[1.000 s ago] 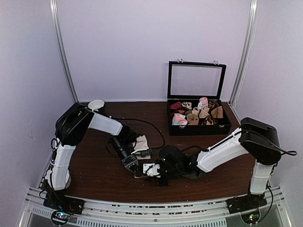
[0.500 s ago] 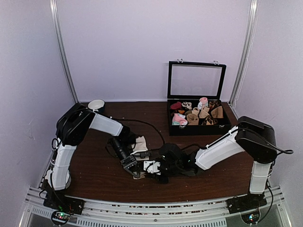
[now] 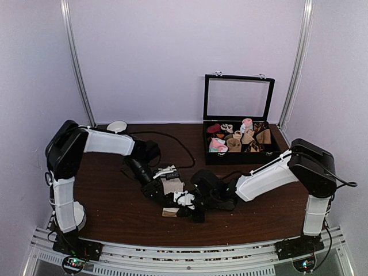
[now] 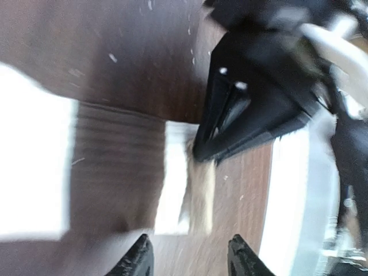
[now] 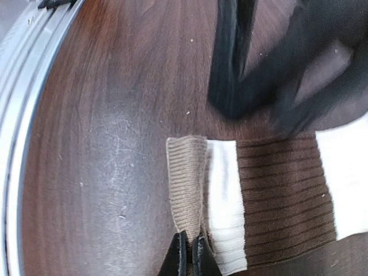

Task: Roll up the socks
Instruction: Roll the sock at the center of the board.

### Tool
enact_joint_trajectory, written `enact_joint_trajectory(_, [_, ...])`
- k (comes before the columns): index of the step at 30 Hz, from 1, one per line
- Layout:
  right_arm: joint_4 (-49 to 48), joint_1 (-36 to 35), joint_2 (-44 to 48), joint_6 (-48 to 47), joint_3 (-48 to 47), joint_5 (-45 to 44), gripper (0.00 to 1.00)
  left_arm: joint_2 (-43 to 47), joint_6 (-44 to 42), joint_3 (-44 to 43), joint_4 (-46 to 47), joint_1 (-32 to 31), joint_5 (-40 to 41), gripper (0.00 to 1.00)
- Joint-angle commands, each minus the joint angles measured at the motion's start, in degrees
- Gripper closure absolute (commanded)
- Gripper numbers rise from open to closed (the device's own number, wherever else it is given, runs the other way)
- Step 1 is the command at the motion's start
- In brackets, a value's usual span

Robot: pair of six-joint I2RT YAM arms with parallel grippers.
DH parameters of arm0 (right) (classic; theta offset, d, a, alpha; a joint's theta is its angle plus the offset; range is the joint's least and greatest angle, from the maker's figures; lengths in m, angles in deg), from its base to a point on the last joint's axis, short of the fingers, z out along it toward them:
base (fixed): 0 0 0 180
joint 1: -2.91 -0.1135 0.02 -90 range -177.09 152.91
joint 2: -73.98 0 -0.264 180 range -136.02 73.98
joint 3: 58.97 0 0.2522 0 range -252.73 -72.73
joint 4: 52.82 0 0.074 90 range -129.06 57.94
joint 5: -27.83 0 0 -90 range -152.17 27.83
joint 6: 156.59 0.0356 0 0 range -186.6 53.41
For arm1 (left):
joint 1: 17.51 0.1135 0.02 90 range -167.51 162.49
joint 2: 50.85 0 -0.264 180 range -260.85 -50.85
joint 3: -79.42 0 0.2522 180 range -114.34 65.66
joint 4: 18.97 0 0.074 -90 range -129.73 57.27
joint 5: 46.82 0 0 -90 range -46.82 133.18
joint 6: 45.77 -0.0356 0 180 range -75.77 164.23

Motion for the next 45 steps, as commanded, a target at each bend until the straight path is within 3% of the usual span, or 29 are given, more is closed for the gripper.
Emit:
enact_joint_trajectory(1, [13.77, 1.28, -2.64, 13.41, -0.93, 6.11, 1.00, 11.63, 1.50, 6.92, 13.98, 0.64, 11.80, 0.52])
enact_joint_trajectory(4, [15.38, 2.22, -3.79, 19.11, -2.42, 9.03, 1.00, 17.01, 1.10, 13.21, 21.47, 0.48, 13.29, 0.51])
enact_joint_trajectory(10, [21.48, 6.25, -9.48, 30.56, -8.10, 17.13, 1.00, 20.65, 0.61, 18.84, 26.62, -3.20, 13.07, 0.53])
enact_joint_trajectory(17, [16.01, 10.47, -9.97, 41.14, -5.13, 23.53, 1.00, 23.04, 2.59, 25.09, 34.35, -6.88, 11.40, 0.57])
enact_joint_trajectory(27, [23.30, 11.20, -9.65, 40.10, -8.21, 25.57, 1.00, 18.93, 0.62, 22.10, 39.14, -11.85, 20.93, 0.64])
enact_joint_trajectory(39, [23.21, 11.04, -11.33, 41.49, -11.00, 27.18, 1.00, 14.17, 0.00, 19.64, 36.43, -13.87, 20.81, 0.72])
enact_joint_trajectory(45, [19.65, 10.87, -11.31, 43.85, -9.79, 27.71, 1.00, 15.02, -0.72, 21.62, 34.65, -14.59, 18.61, 0.68])
